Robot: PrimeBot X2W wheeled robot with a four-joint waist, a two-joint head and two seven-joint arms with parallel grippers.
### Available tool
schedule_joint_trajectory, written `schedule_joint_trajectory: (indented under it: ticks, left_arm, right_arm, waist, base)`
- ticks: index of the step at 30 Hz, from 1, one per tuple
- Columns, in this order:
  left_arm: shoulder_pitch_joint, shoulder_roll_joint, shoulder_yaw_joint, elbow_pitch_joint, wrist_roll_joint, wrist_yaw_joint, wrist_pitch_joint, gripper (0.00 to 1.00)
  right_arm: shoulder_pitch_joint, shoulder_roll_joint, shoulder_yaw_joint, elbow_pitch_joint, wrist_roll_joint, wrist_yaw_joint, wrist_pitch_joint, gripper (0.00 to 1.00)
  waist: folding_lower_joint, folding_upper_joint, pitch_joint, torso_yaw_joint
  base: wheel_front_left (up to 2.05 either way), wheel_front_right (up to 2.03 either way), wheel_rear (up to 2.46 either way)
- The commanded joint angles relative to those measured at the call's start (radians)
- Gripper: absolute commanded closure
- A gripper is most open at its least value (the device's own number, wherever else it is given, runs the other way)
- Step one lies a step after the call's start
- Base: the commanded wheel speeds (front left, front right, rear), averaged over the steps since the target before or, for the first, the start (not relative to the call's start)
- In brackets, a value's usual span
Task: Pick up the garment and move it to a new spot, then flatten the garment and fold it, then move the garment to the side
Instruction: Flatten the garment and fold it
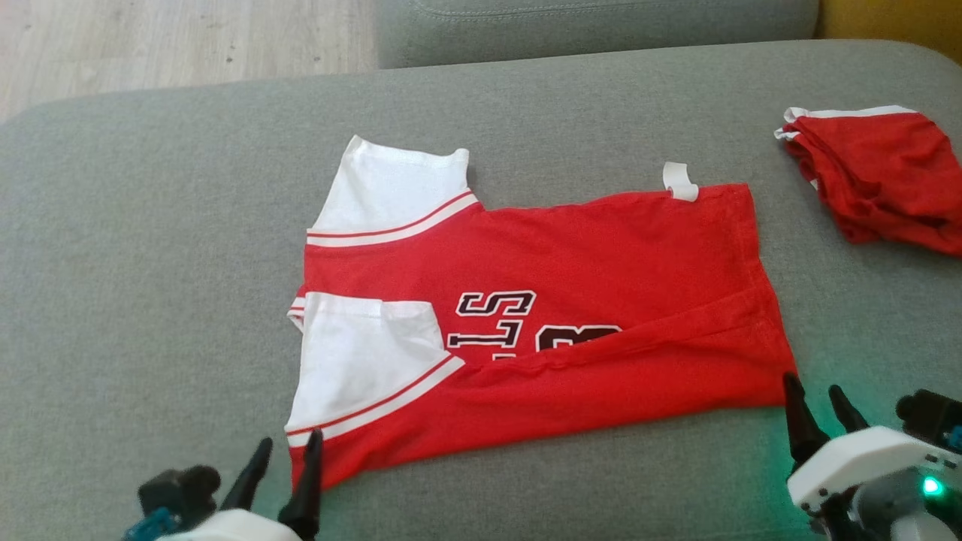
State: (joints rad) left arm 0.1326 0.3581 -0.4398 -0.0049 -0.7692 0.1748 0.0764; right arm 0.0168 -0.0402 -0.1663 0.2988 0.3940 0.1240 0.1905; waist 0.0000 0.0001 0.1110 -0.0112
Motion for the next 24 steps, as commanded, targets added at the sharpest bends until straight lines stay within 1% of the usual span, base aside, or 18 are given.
schedule_joint_trajectory:
  ticks: [1, 5, 9, 12, 13, 14, 19, 24]
  left_arm:
    - [-0.021, 0.014, 0.048, -0.027, -0.003, -0.003, -0.018, 0.0]
    - [-0.053, 0.052, 0.07, -0.044, 0.012, -0.005, -0.018, 0.0]
    - [-0.153, 0.122, 0.096, -0.075, 0.044, -0.015, 0.02, 0.0]
    - [-0.278, 0.18, 0.113, -0.091, 0.069, -0.043, 0.063, 0.0]
    - [-0.378, 0.212, 0.119, -0.089, 0.078, -0.067, 0.102, 0.0]
    - [-0.43, 0.224, 0.123, -0.082, 0.079, -0.077, 0.124, 0.0]
    - [-0.69, 0.266, 0.116, 0.003, 0.09, -0.128, 0.246, 0.0]
    - [-0.88, 0.274, 0.089, 0.145, 0.107, -0.159, 0.341, 0.0]
  right_arm:
    - [0.003, -0.01, 0.017, -0.038, -0.011, 0.007, -0.012, 0.0]
    - [0.016, -0.01, 0.001, -0.065, -0.024, 0.007, -0.017, 0.0]
    - [-0.006, -0.01, -0.003, -0.111, -0.042, 0.007, -0.02, 0.0]
    - [-0.038, -0.01, 0.005, -0.149, -0.053, 0.007, -0.011, 0.0]
    - [-0.068, -0.01, 0.021, -0.173, -0.064, 0.007, 0.001, 0.0]
    - [-0.086, -0.01, 0.031, -0.184, -0.068, 0.007, 0.006, 0.0]
    - [-0.187, -0.01, 0.095, -0.23, -0.083, 0.007, 0.028, 0.0]
    - [-0.289, -0.01, 0.177, -0.25, -0.08, 0.007, 0.034, 0.0]
  waist:
    - [0.0, -0.0001, 0.0, -0.003]
    - [0.0, -0.0001, 0.002, -0.011]
    - [0.0, -0.0001, 0.014, -0.026]
    - [0.0, -0.0001, 0.036, -0.04]
    - [0.0, -0.0001, 0.057, -0.053]
    - [0.0, -0.0001, 0.07, -0.061]
    - [0.0, -0.0001, 0.158, -0.113]
    - [0.0, -0.0001, 0.257, -0.176]
  base:
    - [0.0, 0.0, 0.0]
    - [0.0, 0.0, 0.0]
    - [0.0, 0.0, 0.0]
    - [0.0, 0.0, 0.0]
    - [0.0, 0.0, 0.0]
    - [0.0, 0.0, 0.0]
    - [0.0, 0.0, 0.0]
    - [0.0, 0.0, 0.0]
